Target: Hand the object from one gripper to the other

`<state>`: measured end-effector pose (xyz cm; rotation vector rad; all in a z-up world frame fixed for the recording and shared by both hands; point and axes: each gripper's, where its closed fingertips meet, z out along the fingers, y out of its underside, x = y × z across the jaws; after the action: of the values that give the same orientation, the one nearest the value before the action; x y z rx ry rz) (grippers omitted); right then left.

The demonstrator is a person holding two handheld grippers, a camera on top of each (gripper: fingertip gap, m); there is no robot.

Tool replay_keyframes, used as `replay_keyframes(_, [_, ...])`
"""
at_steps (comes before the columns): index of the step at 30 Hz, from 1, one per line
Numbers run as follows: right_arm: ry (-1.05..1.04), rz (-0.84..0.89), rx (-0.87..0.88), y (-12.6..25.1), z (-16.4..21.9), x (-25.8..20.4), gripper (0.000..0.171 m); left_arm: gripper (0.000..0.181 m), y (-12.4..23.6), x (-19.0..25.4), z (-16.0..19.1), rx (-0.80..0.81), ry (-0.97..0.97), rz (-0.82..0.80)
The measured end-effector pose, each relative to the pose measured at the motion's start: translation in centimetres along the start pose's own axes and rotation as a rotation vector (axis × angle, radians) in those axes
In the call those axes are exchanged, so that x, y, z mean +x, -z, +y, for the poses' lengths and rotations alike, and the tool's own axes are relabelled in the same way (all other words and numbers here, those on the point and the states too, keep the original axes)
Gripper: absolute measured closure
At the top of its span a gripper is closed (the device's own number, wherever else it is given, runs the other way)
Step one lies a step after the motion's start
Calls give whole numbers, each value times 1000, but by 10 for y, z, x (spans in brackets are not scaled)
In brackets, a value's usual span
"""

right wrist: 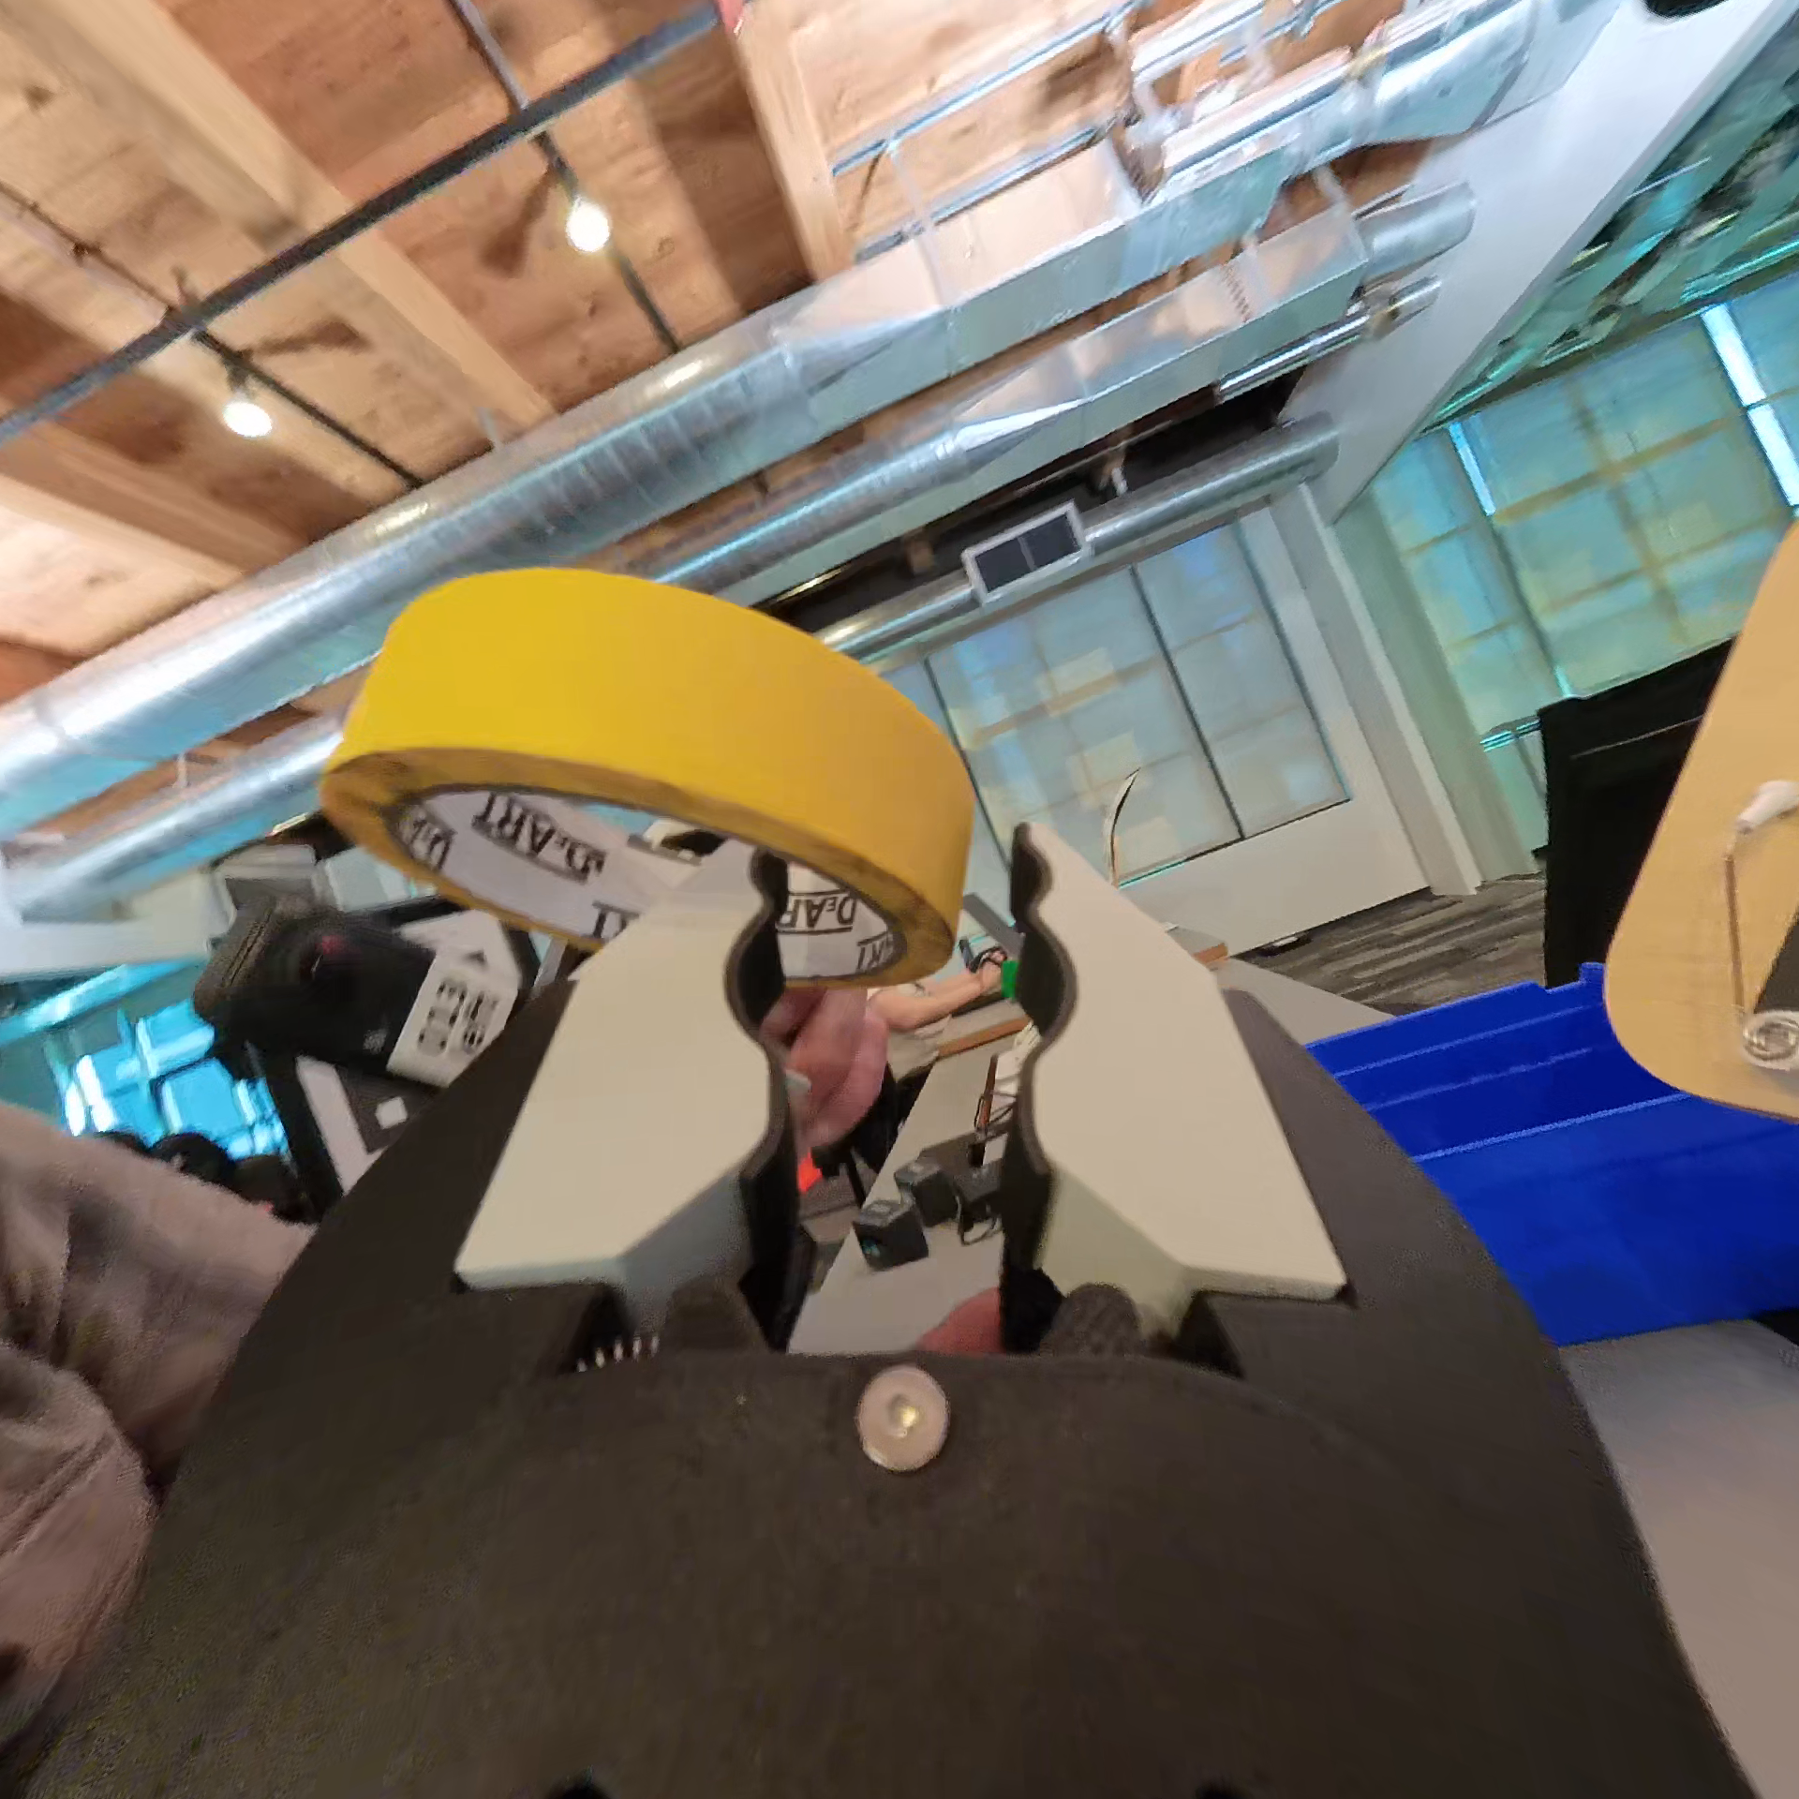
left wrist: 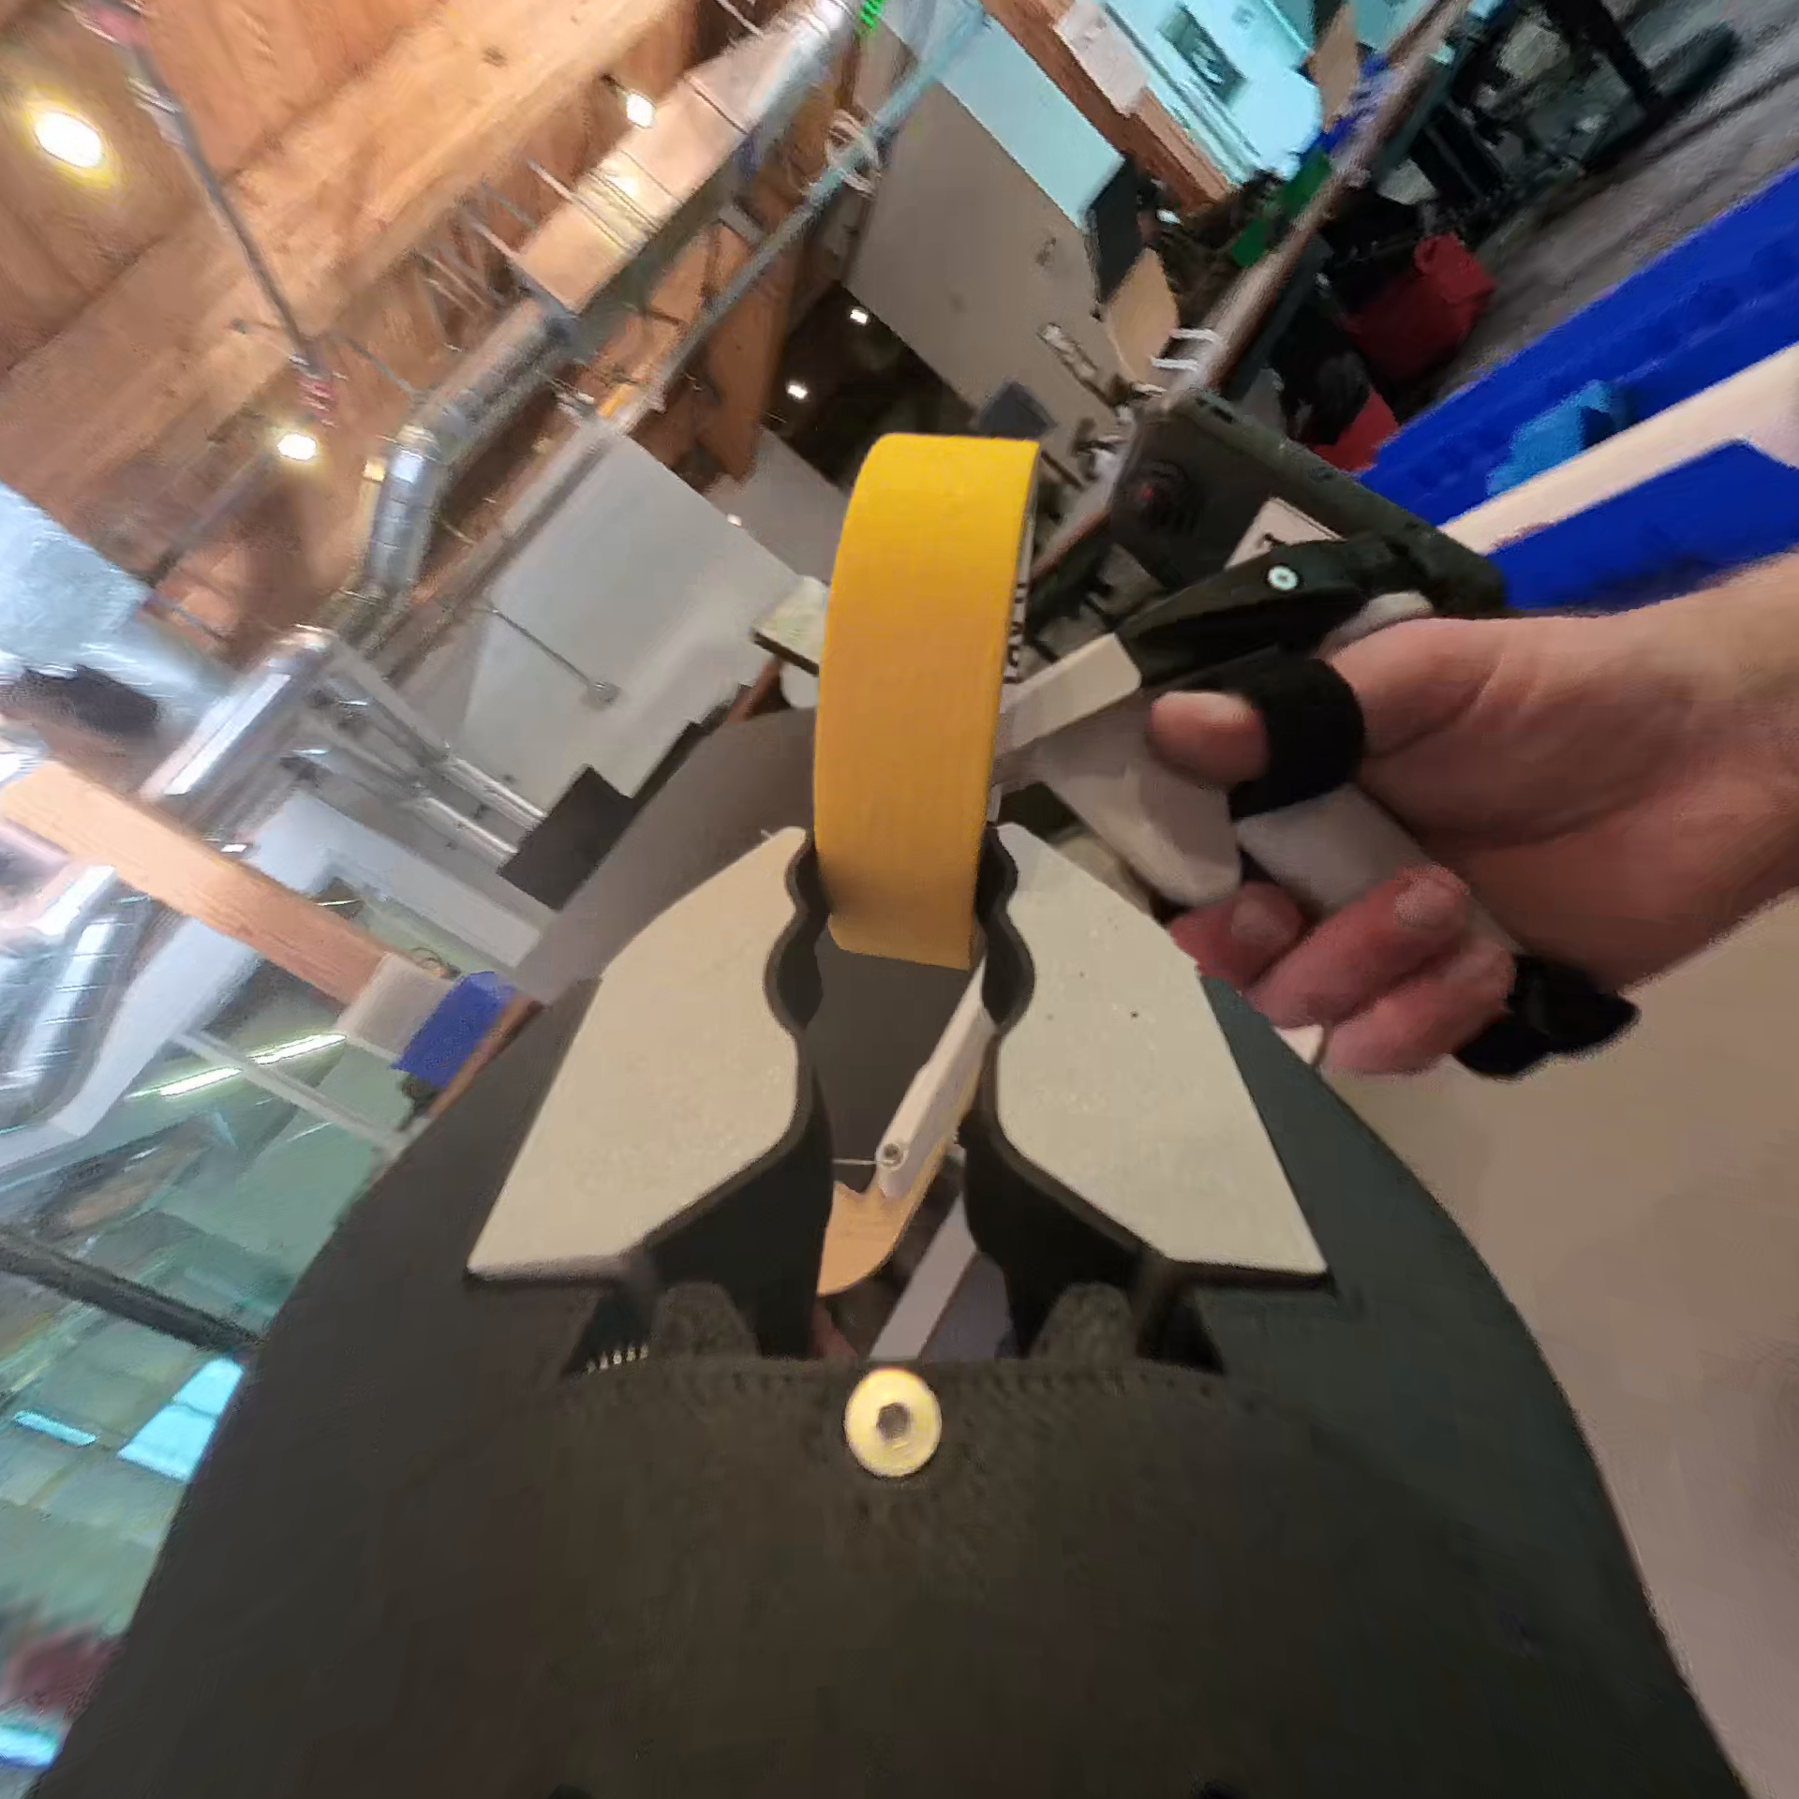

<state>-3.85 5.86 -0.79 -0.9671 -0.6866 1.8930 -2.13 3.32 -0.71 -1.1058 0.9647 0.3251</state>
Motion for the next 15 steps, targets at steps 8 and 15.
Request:
replay_keyframes(8, [515,-179,-435,28,33,-21,129,152,23,-7,8,-162,44,623])
replay_keyframes(15, [703,-262,-455,54,-2,-51,143,152,60,-2,-20,-137,218,1156])
